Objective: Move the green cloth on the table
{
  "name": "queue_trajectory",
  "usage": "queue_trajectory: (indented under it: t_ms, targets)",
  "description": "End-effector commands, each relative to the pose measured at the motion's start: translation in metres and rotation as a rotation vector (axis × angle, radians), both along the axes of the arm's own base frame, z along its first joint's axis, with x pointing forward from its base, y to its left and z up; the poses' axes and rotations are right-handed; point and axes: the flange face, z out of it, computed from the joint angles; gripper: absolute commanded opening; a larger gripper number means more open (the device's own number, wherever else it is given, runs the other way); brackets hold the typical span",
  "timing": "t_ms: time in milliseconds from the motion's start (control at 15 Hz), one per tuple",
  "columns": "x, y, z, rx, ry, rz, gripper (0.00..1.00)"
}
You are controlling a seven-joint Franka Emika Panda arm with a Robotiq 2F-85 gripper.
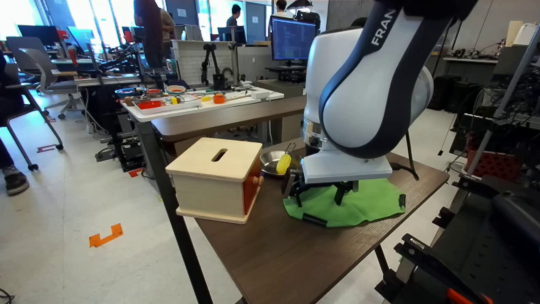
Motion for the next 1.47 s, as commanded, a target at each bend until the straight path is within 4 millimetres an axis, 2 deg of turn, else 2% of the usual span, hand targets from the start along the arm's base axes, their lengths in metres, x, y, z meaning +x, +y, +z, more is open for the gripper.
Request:
queue_trajectory:
  t_ms: [0,333,600,800,1000,1200,1400]
  targets:
    - [-0.004,0.031,-0.003,0.006,-0.02,0.088,1.0]
    - [-0.005,0.076,0.006,0.014,-0.034,0.199,1.0]
    - [-0.009,0.099,0.008,0.034,-0.036,0.255,1.0]
    - [-0.014,0.101,0.011,0.041,-0.031,0.271,1.0]
    - [-0.022,0.093,0.019,0.04,-0.027,0.27,1.0]
    - [-0.048,0.085,0.042,0.047,-0.056,0.284,1.0]
    - [-0.084,0.079,0.073,0.067,-0.191,0.286,1.0]
